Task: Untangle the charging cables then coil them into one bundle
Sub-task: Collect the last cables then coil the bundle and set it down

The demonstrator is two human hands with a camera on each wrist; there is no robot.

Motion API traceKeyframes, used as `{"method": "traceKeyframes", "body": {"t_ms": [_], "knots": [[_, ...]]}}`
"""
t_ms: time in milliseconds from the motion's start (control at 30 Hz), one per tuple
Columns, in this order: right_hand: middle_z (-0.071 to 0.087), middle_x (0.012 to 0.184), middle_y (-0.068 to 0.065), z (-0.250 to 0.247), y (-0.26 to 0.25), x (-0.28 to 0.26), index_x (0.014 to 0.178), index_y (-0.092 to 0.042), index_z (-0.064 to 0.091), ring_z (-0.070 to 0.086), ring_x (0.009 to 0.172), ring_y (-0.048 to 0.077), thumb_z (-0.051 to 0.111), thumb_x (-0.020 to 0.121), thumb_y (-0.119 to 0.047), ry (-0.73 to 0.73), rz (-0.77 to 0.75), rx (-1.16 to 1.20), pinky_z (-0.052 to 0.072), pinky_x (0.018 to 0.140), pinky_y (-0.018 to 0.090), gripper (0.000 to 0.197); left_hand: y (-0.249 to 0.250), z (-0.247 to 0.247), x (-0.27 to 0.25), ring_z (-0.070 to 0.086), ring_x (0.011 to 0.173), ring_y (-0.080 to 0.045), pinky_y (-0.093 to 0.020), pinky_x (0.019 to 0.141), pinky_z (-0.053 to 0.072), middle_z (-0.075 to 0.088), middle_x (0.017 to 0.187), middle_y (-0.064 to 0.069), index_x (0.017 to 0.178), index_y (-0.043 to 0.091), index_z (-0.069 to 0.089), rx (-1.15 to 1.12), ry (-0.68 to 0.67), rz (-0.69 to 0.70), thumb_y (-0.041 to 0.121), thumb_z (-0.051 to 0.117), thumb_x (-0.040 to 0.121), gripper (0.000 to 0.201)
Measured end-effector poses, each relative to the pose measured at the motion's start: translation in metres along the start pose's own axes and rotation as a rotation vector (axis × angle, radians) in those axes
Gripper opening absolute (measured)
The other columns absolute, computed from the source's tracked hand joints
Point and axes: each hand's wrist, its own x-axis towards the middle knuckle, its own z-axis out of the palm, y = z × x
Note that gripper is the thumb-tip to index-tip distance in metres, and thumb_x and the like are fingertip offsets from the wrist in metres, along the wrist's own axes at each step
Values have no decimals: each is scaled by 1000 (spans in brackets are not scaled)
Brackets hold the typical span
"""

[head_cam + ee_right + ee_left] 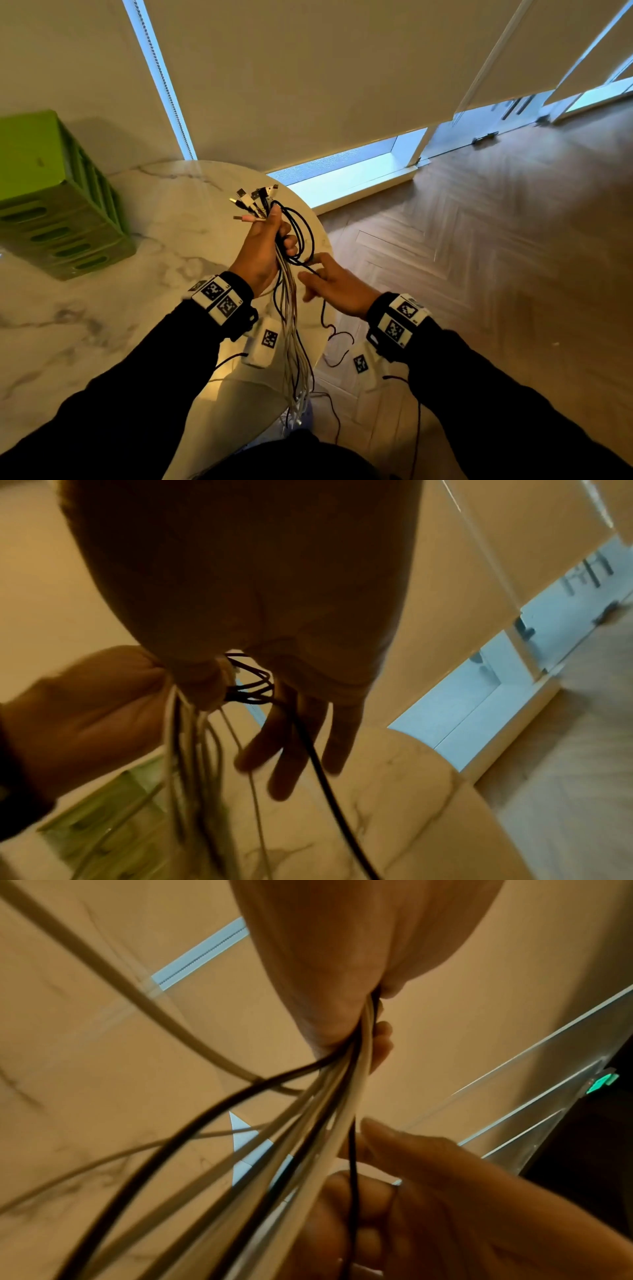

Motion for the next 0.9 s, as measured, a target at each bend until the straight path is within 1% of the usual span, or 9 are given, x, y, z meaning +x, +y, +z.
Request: {"method": "traceKeyframes", "body": {"t_ms": [133,267,400,500,567,700,767,833,900], "knots": [[54,64,-13,-4,3,3,103,-12,50,48,56,2,43,104,-44,230,-152,4,45,56,31,32,1,-9,5,44,53,-10,-32,63,40,41,55,10,73,19,38,157,53,86,40,35,108,41],[44,65,-5,-19,1,2,98,-13,52,37,53,6,42,105,-41,236,-183,79,40,52,23,31,-2,-2,7,47,52,-9,-26,63,43,43,51,11,70,17,36,267,151,124,44,30,108,47],[41,64,-5,-29,5,1,88,-17,52,34,51,6,42,105,-40,186,-137,83,35,48,21,31,-3,-3,15,32,50,-12,-30,55,31,32,52,9,68,21,33,250,222,148,43,34,108,46],[41,63,-4,-42,18,1,88,-16,50,35,54,10,40,106,-34,316,-89,226,34,49,24,28,2,-11,18,22,50,-10,-27,51,24,24,56,10,69,23,29,155,217,136,39,35,109,43],[52,69,2,-55,41,5,93,-12,51,46,59,16,38,106,-36,433,53,95,44,51,30,30,5,-16,19,20,52,-9,-25,50,23,22,59,9,71,23,29,88,202,124,37,36,109,41],[67,112,11,-67,86,10,112,-12,57,63,103,28,46,100,-25,232,481,-308,45,85,31,21,10,-17,14,23,53,-10,-22,49,29,24,64,4,73,23,32,43,166,109,37,37,108,38],[59,129,13,-65,81,12,125,-11,55,54,119,29,45,99,-19,356,427,-288,37,93,30,28,11,-13,11,25,54,-10,-22,49,31,23,66,2,74,23,33,42,127,114,37,37,108,37],[55,135,11,-57,55,12,130,-12,51,52,124,26,46,101,-20,454,166,-177,38,99,32,30,11,-10,8,26,55,-11,-23,51,31,24,67,1,75,23,33,60,90,114,37,36,109,37],[54,140,2,-44,22,11,134,-21,47,51,124,16,44,104,-35,278,5,-89,40,100,32,33,11,-7,7,27,57,-12,-25,55,30,26,66,2,74,22,34,80,59,111,38,34,109,39]]}}
